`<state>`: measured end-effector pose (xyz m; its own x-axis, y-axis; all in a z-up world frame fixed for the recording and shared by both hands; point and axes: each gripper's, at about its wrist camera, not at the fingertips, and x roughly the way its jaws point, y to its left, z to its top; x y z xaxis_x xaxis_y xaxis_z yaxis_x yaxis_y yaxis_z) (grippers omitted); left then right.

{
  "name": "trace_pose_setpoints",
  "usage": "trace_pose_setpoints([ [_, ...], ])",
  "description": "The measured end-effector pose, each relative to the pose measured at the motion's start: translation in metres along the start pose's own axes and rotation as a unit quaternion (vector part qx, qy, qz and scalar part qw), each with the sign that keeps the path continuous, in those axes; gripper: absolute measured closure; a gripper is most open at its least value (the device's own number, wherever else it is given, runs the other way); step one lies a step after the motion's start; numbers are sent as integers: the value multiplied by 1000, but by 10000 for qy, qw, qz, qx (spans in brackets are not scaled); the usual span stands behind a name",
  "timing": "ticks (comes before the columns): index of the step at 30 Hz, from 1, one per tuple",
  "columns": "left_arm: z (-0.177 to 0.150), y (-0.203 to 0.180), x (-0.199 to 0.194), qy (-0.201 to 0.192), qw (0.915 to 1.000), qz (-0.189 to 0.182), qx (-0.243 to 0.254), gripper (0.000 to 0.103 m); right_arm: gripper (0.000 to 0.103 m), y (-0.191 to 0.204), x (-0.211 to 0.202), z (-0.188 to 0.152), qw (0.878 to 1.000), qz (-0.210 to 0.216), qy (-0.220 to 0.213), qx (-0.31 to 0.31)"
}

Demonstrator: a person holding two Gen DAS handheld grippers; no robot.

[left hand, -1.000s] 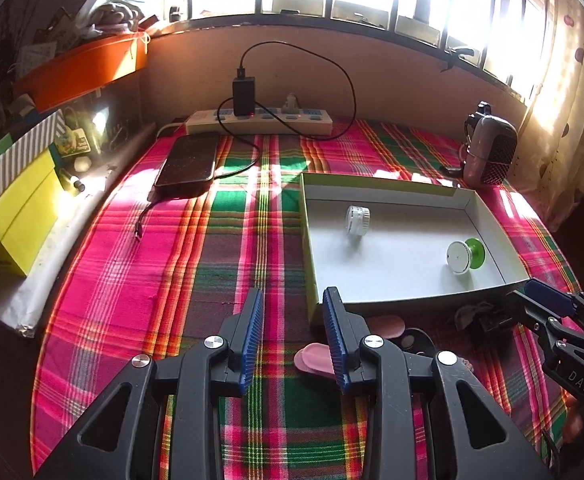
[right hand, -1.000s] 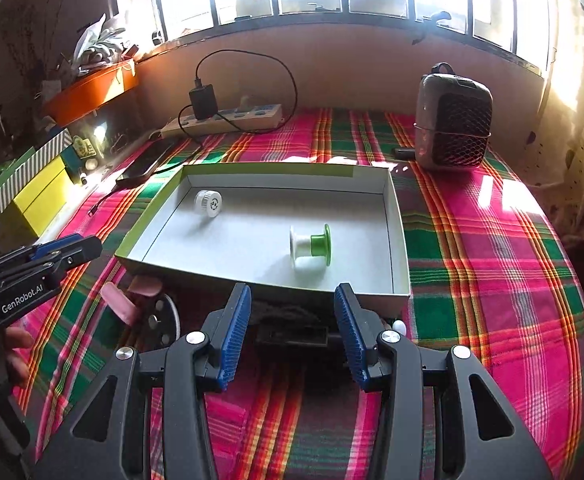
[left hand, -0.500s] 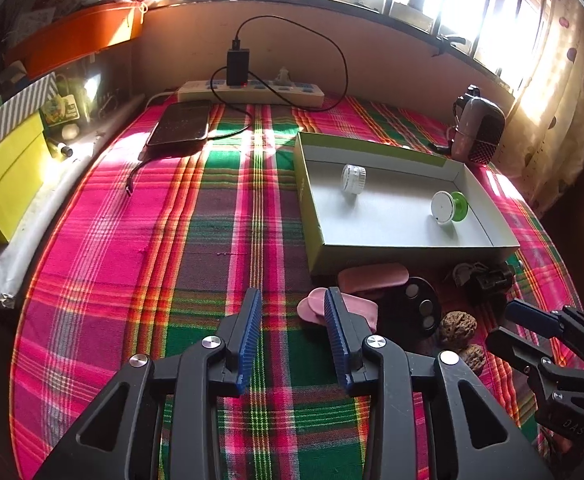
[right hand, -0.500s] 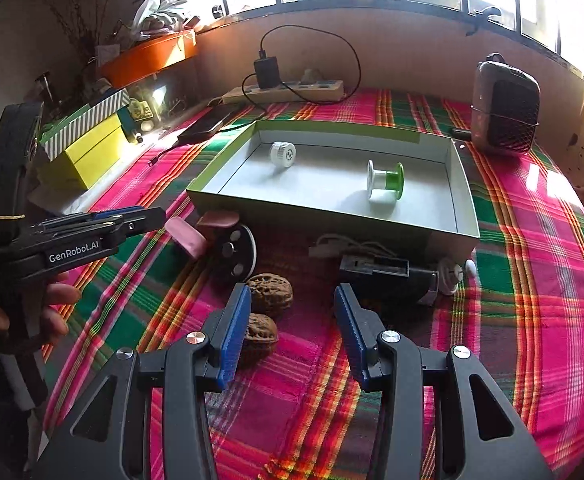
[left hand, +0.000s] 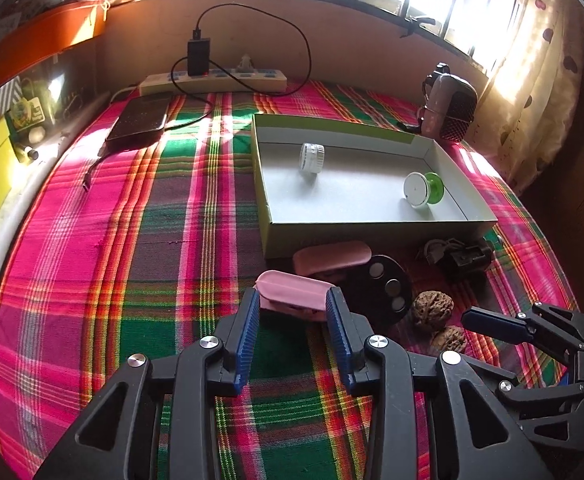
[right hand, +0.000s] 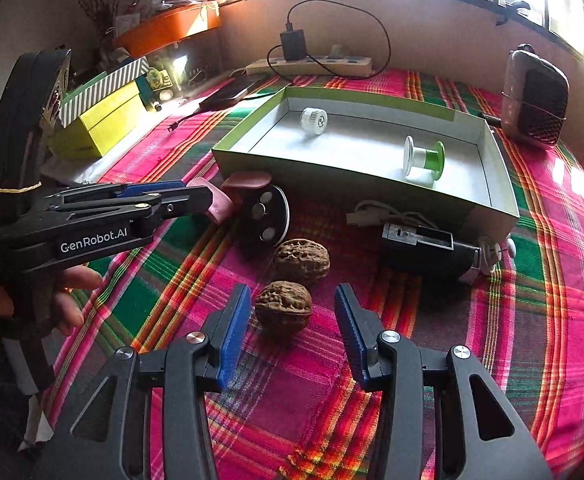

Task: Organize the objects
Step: 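Move the left gripper toward the pink clip while the right gripper approaches the walnuts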

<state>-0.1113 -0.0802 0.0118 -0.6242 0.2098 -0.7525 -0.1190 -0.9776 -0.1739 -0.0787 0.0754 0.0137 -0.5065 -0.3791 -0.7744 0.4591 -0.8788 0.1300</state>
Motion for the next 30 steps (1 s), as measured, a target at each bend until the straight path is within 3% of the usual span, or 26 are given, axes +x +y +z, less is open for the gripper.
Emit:
trace_pose_setpoints([
  [11,-13,-20,-5,55,9993,-247,277,71,58,-4,2,0,9997,-234,19,-36],
  [21,8,8,-14,-298,9994,116,125,71,58,-10,8,-1,9992,-379,118,-29],
  [25,18,17,-2,-164,9999,-30,7,71,58,-12,7,-2,9992,-390,125,-6],
  [30,26,19,8,-71,9998,201,-54,71,58,-13,6,-3,9991,-403,138,-9],
])
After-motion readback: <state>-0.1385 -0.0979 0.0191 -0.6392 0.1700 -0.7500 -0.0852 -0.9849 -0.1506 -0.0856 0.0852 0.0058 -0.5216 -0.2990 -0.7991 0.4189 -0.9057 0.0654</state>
